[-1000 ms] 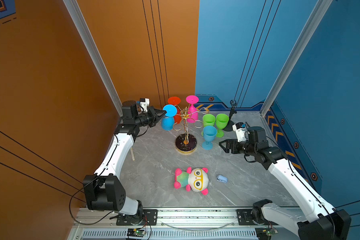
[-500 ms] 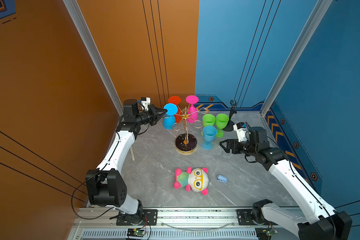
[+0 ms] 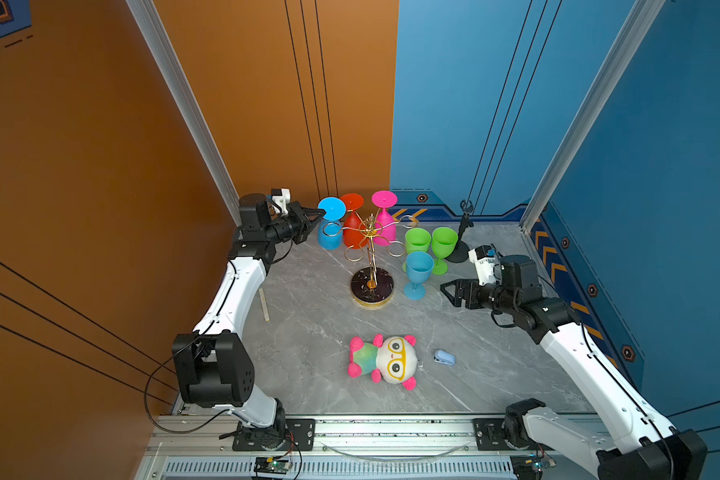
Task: Take the wine glass off the wine glass rack
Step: 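Pull the light blue glass off the rack toward the robot with the left gripper, then swing the held glass over the panda toy toward the right gripper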
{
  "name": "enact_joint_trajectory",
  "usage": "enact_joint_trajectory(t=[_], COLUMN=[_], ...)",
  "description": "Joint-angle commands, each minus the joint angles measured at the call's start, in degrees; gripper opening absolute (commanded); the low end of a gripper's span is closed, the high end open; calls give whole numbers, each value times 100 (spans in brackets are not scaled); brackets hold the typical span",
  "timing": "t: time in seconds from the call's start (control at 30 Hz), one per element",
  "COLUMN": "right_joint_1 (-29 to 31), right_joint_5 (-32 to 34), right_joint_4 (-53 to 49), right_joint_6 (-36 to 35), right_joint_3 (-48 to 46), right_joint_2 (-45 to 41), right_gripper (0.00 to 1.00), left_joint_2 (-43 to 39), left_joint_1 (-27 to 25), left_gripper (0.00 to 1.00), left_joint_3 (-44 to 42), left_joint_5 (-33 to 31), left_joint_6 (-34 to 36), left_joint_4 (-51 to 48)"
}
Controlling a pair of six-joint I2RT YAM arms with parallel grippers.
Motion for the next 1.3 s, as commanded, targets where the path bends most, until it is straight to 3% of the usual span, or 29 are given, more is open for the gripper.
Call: enact_joint_trajectory(t=[0.0,0.3,0.4,0.47,0.67,0.87,1.1,1.27], right_joint_1=[-40,-40,-41,-42,-47,-50,-63,-70], right_joint_5=[-96,-106,-79,-53,-61,-70,68,36], right_joint_4=[50,52,50,50,49,24,-108,-122], right_joint_6=[80,94,98,113,196,286,449,515], right_joint_3=[-76,-87,-93,-99,-1,114,222,307], right_joint_2=[-75,-43,-39,-32,106,197,371,515], right_gripper=[90,90,90,90,90,90,89,89], left_joint_2=[-336,-1047,-1322,-1608,-2614,-3378,-4088,-4230], left_joint_1=[162,656,651,606,611,565,424,31], left_gripper=[0,0,0,0,0,0,0,0], left_joint_3=[-157,-690,-594,-499,-967,-1394,-1807,-2060], left_joint_5=[-226,-720,-977,-1483,-1935,-1498,-230,415], left_joint_6=[27,425,1357,2205,3375,4093,4510,4631], left_joint_4=[206,-221,-1477,-2463,-3578,-4306,-4543,-4540])
